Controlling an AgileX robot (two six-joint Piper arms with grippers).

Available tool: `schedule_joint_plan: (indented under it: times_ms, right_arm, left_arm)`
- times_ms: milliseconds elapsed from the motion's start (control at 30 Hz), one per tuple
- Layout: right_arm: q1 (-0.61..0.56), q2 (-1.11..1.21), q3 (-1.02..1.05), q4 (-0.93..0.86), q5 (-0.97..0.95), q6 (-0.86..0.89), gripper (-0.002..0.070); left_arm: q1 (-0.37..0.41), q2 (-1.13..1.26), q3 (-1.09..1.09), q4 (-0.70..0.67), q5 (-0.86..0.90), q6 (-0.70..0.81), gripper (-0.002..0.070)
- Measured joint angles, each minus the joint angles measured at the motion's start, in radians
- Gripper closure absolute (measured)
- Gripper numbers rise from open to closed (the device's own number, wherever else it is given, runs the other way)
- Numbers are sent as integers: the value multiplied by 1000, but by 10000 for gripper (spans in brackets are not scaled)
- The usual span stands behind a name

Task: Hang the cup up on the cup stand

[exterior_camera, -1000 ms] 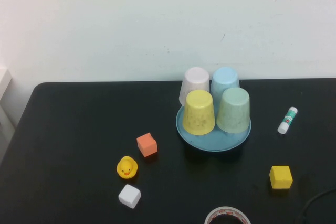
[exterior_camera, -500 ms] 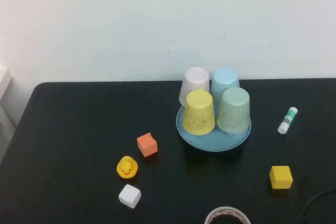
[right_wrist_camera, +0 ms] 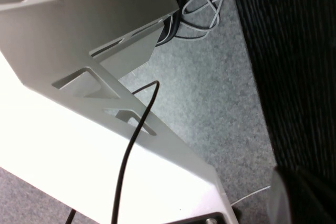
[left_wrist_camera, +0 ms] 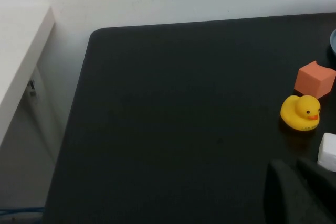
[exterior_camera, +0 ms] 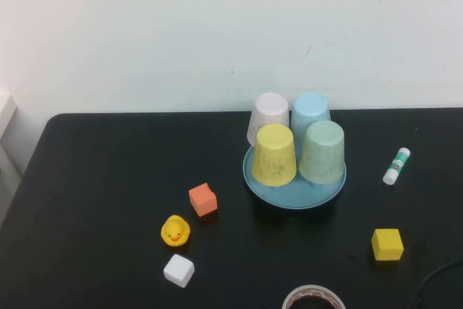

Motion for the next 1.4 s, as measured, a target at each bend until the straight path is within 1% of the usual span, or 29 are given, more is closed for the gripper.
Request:
schedule_joint_plan:
  times_ms: [133,267,367,833,1133,1400]
  right_arm:
    - [0,0,0,0,0,0,678]
    - [0,0,0,0,0,0,678]
    - [0,0,0,0,0,0,678]
    - [0,0,0,0,0,0,678]
    - [0,0,0,0,0,0,678]
    - [0,0,0,0,0,0,678]
  left_arm:
    - [0,-1,0,0,0,13,675]
    - [0,-2,0,-2,1,91,675]
    - [0,-2,0,-4,1,122,675]
    - [0,-2,0,-54,5,116,675]
    - [0,-2,0,-164,5,191,675]
    - [0,-2,0,-181,5,198,675]
